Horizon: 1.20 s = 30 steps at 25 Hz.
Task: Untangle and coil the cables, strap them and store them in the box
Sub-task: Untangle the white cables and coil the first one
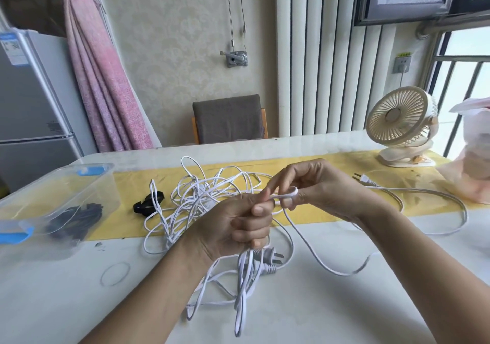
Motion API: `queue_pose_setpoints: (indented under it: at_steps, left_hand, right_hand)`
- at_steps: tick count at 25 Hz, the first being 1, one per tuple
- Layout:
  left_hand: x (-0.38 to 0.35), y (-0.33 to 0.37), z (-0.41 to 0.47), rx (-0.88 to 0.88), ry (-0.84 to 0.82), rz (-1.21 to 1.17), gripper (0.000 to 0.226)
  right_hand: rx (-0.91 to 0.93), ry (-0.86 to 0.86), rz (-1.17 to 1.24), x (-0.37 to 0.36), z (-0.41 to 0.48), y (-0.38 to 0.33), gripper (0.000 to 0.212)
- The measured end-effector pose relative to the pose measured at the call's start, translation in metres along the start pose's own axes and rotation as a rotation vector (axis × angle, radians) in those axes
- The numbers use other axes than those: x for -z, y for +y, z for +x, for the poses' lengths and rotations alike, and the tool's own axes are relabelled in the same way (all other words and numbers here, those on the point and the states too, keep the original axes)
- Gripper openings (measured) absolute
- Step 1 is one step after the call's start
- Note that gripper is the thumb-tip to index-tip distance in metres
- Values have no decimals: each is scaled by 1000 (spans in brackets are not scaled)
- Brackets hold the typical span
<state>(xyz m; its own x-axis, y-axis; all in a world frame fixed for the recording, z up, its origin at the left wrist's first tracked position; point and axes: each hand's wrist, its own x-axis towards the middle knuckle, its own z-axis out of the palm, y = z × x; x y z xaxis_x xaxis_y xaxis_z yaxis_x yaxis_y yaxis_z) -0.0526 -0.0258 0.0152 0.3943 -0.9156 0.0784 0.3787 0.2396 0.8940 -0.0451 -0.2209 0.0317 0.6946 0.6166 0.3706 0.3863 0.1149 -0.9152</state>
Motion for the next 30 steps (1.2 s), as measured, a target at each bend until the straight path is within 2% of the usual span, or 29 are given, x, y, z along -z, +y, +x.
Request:
queue_pose_setpoints:
  at_steps: [4,6,8,9,11,13,14,17,19,23,25,26,28,30]
  left_hand:
    - [-3,3,-4,-83,187,211,25]
    - [-2,5,-6,-87,227,438,19]
    - [1,0,-5,16,225,734,11]
    - [4,-5,-3,86,250,840,16]
    - [8,-15,2,150,374,996,21]
    - [10,-14,4,44,511,1138,18]
    - [12,-9,2,-47,569,1184,19]
    - [20,11,-10,-326,863,1311,19]
    - [23,25,-21,-405,1059,1348,12]
    - [44,51,-55,-518,1593,1394,11]
    - [57,56,-73,-454,1811,1447,21]
    - [64,55,-76,-374,1855,1493,23]
    - [73,49,-74,-215,1828,1583,21]
    - [74,45,-68,-81,1773,1670,17]
  right_hand:
    - [-46,78,137,4,-4,-9,34]
    - [-126,160,119,3,-4,-14,38]
    - [-182,365,28,7,-1,-13,36]
    - [-178,497,0,12,0,-11,36]
    - [-135,768,13,27,-2,-12,37]
    - [-102,981,28,47,-11,-14,37]
    - [-113,1058,-38,57,-16,-14,38]
    - [-275,1177,-594,74,-26,-6,42]
    - [-390,1223,-871,83,-32,0,41]
    - [-724,1214,-1080,110,-56,18,35]
    - [-906,1130,-1154,113,-62,24,37]
    - [-975,1054,-1192,110,-61,27,36]
    - [-1058,892,-1299,98,-53,36,29]
    - [-1042,743,-1479,87,-44,46,30]
